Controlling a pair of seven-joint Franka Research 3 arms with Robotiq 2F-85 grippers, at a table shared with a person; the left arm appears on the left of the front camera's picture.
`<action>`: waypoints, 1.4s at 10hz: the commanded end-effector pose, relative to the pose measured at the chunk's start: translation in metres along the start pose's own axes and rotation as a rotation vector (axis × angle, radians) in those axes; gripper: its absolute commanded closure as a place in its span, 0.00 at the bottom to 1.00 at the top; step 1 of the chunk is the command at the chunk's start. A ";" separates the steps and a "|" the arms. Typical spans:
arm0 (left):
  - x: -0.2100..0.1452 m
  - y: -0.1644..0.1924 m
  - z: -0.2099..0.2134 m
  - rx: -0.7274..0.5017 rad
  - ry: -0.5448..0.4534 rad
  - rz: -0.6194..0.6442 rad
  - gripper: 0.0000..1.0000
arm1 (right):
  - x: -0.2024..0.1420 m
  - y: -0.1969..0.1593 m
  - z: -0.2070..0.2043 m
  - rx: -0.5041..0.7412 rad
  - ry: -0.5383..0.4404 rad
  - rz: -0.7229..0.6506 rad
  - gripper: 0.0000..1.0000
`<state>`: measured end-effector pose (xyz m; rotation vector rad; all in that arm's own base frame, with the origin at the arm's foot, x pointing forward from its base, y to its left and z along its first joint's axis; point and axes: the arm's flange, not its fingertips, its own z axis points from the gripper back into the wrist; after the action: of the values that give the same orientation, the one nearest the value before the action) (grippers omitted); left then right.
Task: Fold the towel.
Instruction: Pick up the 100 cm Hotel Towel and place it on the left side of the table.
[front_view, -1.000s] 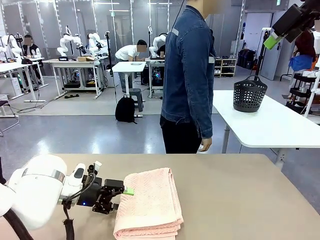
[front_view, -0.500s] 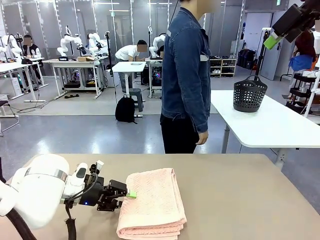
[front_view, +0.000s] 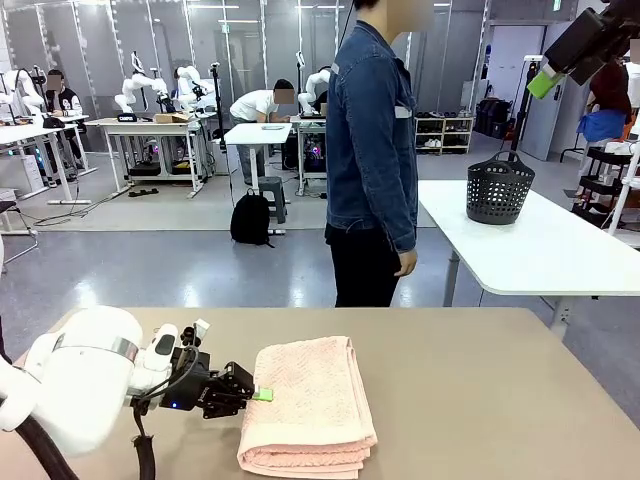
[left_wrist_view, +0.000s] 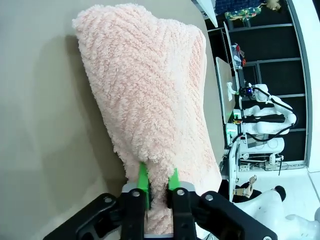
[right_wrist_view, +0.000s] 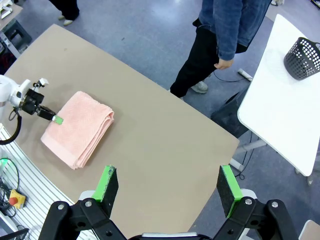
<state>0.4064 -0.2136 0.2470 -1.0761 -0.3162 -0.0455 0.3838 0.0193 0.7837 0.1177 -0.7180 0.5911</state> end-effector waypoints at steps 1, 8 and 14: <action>0.001 -0.002 -0.011 0.015 -0.042 -0.019 1.00 | 0.001 -0.001 0.000 0.005 -0.005 -0.006 0.00; 0.002 -0.002 -0.001 -0.001 -0.005 0.000 1.00 | 0.001 -0.001 0.000 0.005 -0.005 -0.006 0.00; 0.043 0.027 0.109 0.007 0.050 -0.048 0.88 | 0.001 -0.001 0.000 0.005 -0.005 -0.006 0.00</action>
<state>0.4253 -0.1322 0.2678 -1.0426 -0.3124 -0.1006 0.3839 0.0190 0.7841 0.1178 -0.7188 0.5906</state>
